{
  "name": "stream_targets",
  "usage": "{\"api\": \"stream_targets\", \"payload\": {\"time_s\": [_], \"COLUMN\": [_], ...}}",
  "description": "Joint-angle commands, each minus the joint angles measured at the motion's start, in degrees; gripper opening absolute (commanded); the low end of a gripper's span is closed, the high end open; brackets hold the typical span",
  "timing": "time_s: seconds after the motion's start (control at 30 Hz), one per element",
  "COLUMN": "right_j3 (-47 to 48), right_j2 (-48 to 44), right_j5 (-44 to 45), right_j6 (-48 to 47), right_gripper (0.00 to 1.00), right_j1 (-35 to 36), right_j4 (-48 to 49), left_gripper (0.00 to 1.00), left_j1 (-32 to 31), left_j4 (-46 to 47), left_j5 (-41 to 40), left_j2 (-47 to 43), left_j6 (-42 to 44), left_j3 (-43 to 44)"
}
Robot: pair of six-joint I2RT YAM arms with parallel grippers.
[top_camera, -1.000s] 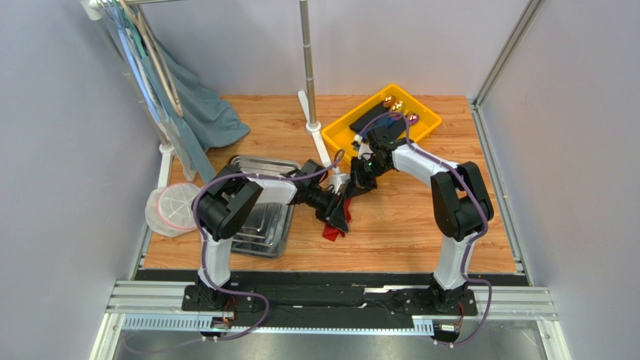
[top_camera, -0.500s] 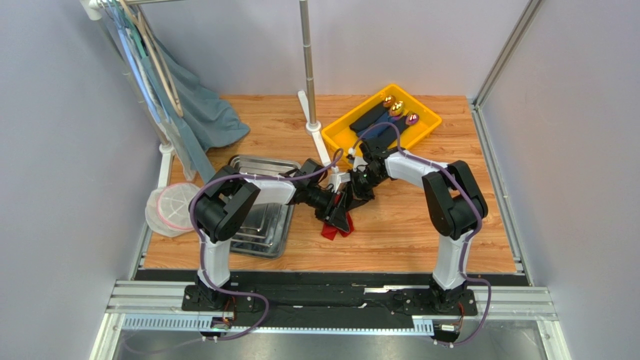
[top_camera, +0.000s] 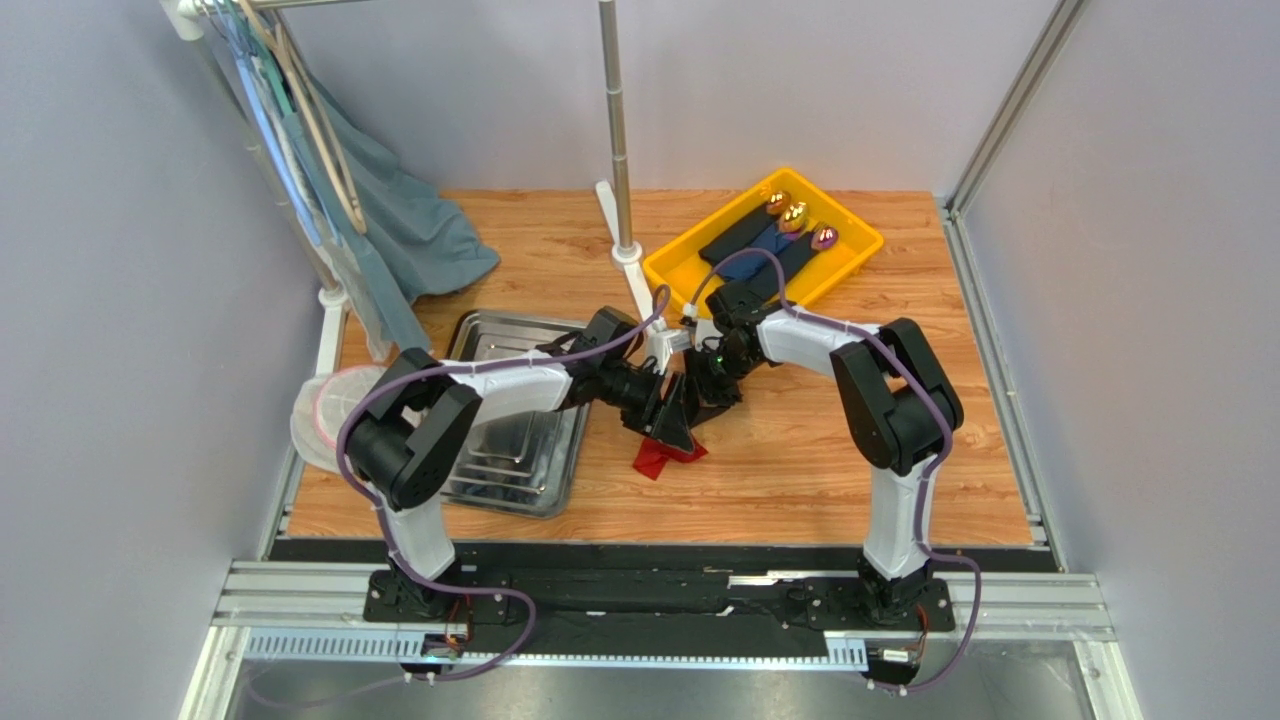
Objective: Place the utensils on the paper napkin and roll it up
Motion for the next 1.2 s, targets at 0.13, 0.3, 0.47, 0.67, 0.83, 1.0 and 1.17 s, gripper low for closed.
{"api": "stream_targets", "payload": {"time_s": [0.13,0.3,0.47,0.67,0.83,1.0,1.17], "right_j3": [-2.51,-2.78,-2.86,-2.34,-0.93,0.30,-0.66], "right_j2": [2.02,2.10,2.02,2.45,1.49,-2.81,-10.27], "right_j5": [7.42,7.60,7.78,7.78,7.25,2.78,-3.73], "right_j6": [-0.94,-0.94,-0.85,-0.68,-1.12,-1.12,0.55], "right_gripper": [0.00,0.00,0.00,0.00,0.00,0.01,0.05], "right_j1": [0.03,0.20,0.11,0.11,0.11,0.03,0.02], "right_j4": [-0.59,-0.42,-0.33,-0.15,-0.50,-0.86,0.46], "left_gripper": [0.45,0.26,0.17,0.12,0.09,0.06,0.03], "left_j1": [2.69,5.25,5.78,5.51,5.51,5.60,5.60], "left_j4": [-1.88,-2.50,-0.74,-3.55,-4.34,-5.75,-6.01], "left_j5": [0.42,2.79,6.13,7.19,3.41,-0.18,-2.12], "left_j2": [-4.92,-3.51,-2.02,1.67,5.62,8.79,9.85], "left_j6": [-2.79,-3.06,-2.70,2.30,3.88,3.36,2.57], "left_j3": [-2.69,-4.54,-6.12,-5.95,-5.43,-3.40,-3.14]}}
